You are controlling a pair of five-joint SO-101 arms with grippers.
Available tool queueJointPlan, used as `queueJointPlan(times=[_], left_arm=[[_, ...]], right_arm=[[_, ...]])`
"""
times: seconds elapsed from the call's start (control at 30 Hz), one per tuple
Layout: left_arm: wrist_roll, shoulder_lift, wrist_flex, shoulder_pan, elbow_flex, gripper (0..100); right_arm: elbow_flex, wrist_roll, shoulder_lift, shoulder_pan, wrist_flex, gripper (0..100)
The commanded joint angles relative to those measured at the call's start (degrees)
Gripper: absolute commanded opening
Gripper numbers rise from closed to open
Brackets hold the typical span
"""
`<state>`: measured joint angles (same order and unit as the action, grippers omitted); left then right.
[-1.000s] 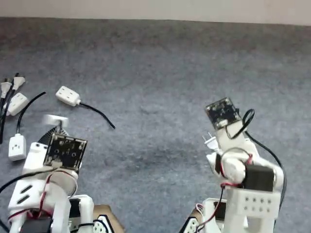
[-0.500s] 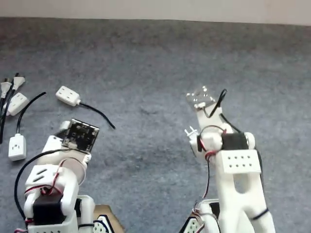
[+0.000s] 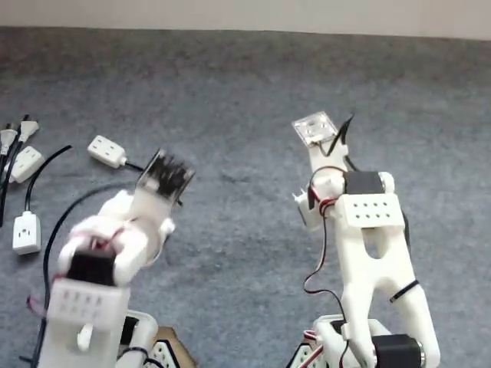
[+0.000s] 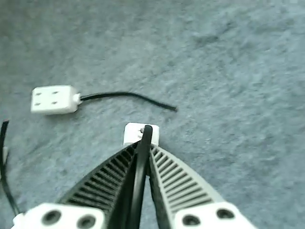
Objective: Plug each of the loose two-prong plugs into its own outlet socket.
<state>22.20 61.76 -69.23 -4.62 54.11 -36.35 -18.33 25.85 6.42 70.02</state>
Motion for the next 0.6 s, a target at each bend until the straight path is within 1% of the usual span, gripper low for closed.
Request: queueJointPlan(times=[0.0, 0.03, 0.1, 0.2, 0.33, 0.37, 0.47, 0.57], left_arm=[[-3.34, -15.96, -3.6, -6.29, -16.4, 1], [-4.04, -19.65, -5.8, -7.87, -20.97, 1], [-5.1, -26.42, -10.9, -10.86, -30.2, 1], [-5.1, -33.27, -18.11, -13.67, -41.98, 1], [-5.1, -38.64, -25.41, -15.16, -52.26, 1], [-5.1, -39.52, -26.9, -15.16, -54.2, 1], [-4.92, -41.45, -30.07, -15.08, -57.19, 1], [-4.66, -43.21, -30.15, -16.13, -54.37, 1]], right_arm=[[3.03, 0.09, 0.4, 0.13, 2.68, 0.6], [3.3, -0.09, 0.48, -0.22, 4.18, 0.6], [5.05, -2.81, 0.66, -0.31, 8.4, 0.6], [7.16, -6.24, 2.07, -0.4, 14.64, 0.6], [7.6, -11.78, 5.32, -1.01, 16.75, 0.6], [7.69, -13.63, 5.49, -1.36, 17.45, 0.6], [7.43, -15.82, 5.93, -2.59, 17.89, 0.6], [5.58, -16.09, 6.55, -2.77, 17.8, 0.6]])
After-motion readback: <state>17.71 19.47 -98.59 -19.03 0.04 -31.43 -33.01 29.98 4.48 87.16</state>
